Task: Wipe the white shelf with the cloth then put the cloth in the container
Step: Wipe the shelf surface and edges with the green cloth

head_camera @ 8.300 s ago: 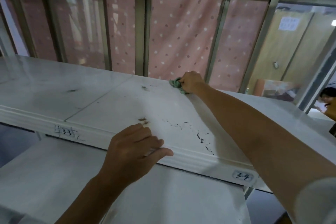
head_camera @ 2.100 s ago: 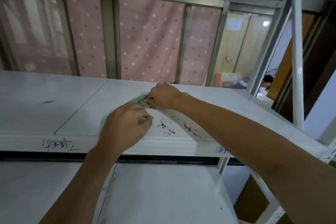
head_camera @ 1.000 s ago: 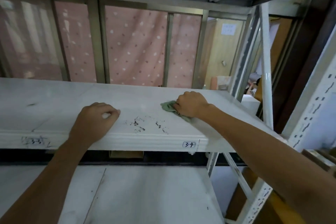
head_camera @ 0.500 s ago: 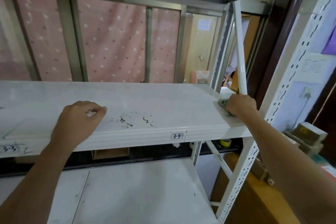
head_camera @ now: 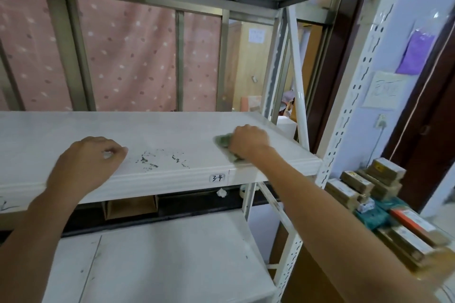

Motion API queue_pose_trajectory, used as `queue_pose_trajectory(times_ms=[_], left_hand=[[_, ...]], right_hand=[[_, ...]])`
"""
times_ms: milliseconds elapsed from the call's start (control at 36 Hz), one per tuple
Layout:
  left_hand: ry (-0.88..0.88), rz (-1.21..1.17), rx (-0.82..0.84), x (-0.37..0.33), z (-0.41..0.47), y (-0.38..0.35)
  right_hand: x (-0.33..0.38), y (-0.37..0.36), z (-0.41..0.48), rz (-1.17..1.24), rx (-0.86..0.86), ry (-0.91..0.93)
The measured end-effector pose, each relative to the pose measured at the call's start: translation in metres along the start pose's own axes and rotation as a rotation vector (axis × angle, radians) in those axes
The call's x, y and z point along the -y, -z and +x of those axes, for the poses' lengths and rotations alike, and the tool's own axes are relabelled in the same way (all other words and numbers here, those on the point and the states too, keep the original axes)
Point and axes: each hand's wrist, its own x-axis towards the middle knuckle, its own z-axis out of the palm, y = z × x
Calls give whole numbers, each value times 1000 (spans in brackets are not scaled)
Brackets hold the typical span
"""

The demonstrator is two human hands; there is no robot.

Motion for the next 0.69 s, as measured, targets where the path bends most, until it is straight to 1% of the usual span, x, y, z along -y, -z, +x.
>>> queue_pose_trajectory(times_ms=[83,167,222,278,333,389,444,556,611,694], left_hand=[[-61,73,1,-7,1,-4],[-114,46,18,-22,0,-14],[-144,33,37,-29,0,-22],[-131,1,40,-29,1,-25],[-112,-33,-1,-25,2,-25],[-95,-66,-58,-20,2,-24],[-85,-90,-83,-19,4,-25],[-87,-84,-75,-23,6,-29],[-95,-79,-73,-24,5,-31],[-101,-81,-65,-22,5,-31]], right_hand=[[-58,-7,-8,-21,8,-205],[-99,-15,-15,-56,-2,-353],[-107,-16,-17,-59,12,-403],[-110,-17,-18,-74,16,-428],[-108,-17,-18,-57,3,-447],[-92,-15,-16,17,-9,-416],[-60,-14,-13,75,-14,-316],[24,-6,-13,61,-40,-93],[53,0,-15,51,-50,-8],[66,5,-16,73,-52,8]])
